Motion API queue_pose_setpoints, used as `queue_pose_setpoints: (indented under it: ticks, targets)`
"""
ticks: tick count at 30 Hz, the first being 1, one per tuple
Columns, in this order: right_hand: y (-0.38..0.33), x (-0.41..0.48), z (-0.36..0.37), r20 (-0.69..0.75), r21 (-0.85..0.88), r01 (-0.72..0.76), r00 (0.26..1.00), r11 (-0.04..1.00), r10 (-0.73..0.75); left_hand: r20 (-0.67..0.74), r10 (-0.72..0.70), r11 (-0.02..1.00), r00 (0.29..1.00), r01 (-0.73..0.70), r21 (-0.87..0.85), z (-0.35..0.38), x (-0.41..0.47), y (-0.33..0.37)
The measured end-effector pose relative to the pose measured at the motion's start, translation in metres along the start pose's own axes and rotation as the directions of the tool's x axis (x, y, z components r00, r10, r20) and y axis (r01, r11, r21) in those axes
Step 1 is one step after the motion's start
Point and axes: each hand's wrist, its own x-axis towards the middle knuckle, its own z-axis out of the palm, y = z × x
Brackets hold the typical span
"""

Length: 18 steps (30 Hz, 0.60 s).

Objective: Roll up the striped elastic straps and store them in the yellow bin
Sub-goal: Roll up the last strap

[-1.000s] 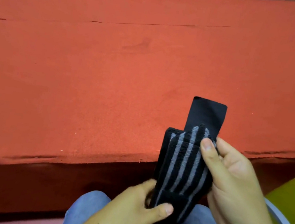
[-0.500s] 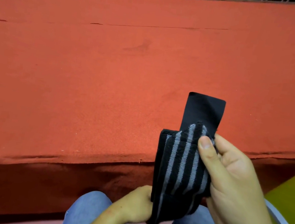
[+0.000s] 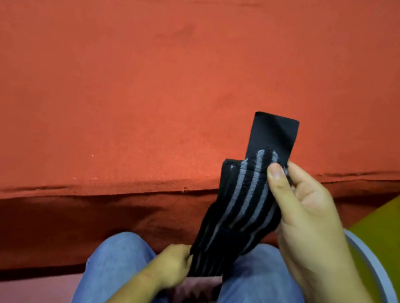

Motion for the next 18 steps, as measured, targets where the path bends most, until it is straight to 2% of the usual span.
queue_pose_setpoints:
  ticks: [4, 13, 16, 18]
  targets:
    - [0.008, -0.006, -0.013, -0.083, -0.014, -0.016, 0.996, 1.0, 0.015, -0.03, 0.071, 0.997, 0.997, -0.07, 0.019, 0.005, -0.012, 0.005]
    - [-0.005, -0.012, -0.011, -0.103, 0.017, 0.011, 0.995, 1.0, -0.009, 0.016, 0.131, 0.986, 0.991, -0.132, 0.102, -0.007, -0.016, 0.016]
    - [-0.008, -0.012, -0.014, -0.095, 0.026, 0.027, 0.995, 0.999, -0.024, 0.06, 0.154, 0.984, 0.986, -0.158, 0.077, 0.0, -0.026, 0.022]
    - [-0.009, -0.012, -0.014, -0.088, 0.053, 0.021, 0.996, 0.998, -0.016, 0.024, 0.157, 0.987, 0.987, -0.157, 0.029, 0.005, -0.034, 0.016]
